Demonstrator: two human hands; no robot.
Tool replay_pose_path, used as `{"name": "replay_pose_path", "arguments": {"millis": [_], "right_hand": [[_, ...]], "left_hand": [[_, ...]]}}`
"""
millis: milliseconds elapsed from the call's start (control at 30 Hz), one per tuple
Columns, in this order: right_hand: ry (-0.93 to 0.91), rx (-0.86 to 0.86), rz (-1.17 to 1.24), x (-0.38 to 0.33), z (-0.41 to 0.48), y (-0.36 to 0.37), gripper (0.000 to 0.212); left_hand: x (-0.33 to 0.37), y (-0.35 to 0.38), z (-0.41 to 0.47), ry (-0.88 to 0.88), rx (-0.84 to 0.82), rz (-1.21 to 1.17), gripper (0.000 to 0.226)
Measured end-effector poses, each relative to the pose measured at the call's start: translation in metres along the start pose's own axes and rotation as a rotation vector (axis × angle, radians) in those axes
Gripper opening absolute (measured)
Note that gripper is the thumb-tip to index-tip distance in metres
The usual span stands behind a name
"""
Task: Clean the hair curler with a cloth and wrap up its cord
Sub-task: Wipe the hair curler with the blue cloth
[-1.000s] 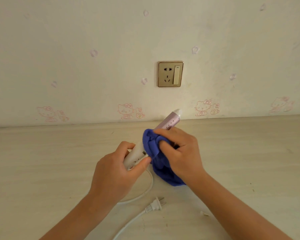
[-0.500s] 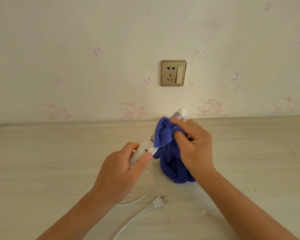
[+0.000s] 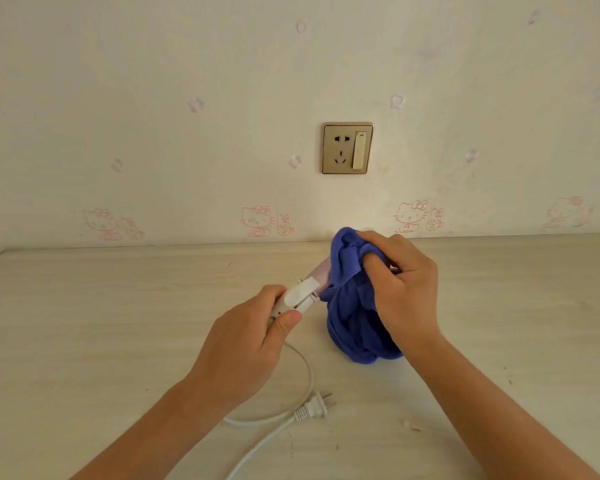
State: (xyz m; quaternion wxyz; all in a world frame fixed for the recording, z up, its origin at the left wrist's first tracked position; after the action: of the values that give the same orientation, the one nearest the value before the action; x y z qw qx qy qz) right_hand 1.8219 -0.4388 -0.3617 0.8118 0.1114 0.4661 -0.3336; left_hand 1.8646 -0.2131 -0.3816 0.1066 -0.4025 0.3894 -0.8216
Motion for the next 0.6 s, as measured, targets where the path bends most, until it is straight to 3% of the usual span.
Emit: {"name": "replay_pose_path", "arguments": {"millis": [133,233,367,433,600], "right_hand": [[-0.094,-0.129,-0.036,-0.005,-0.021,0.022,0.037],[-0.128,-0.223,-0.020,-0.009,-0.033,0.035,0.039],[-0.056,-0.019,0.009,-0.004,-0.006,0.005,0.037],[-0.018,0.026,0.018,-0.001,0.002,-0.004,0.039],[-0.082,-0.206,-0.036,0.000,-0.024,0.030,0.040]], "left_hand": [[0.001,-0.002,0.001,-0.025,0.029,-0.080,0.026],[-0.003,-0.003,0.000,-0.099,0.028,-0.075,0.042],[-0.001,-0.005,0.000,-0.076,0.052,0.035,0.030],[0.002,-0.003,0.002,-0.047,0.054,0.069,0.035],[0.000,-0.002,0.003,-0.052,0.116,0.085,0.035]]}}
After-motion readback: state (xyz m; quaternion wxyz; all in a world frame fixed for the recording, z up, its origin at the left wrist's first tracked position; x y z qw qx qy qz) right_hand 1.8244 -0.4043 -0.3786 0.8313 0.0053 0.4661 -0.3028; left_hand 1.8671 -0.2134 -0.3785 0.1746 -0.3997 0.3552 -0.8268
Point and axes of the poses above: each hand's wrist, its own z-axis towards the middle knuckle, its own y-axis out of the palm, x = y × z, the point moved 1 cm from there along z, towards the middle knuckle, and after that the axes turned 1 degree about -x, right-handed, at the moved point
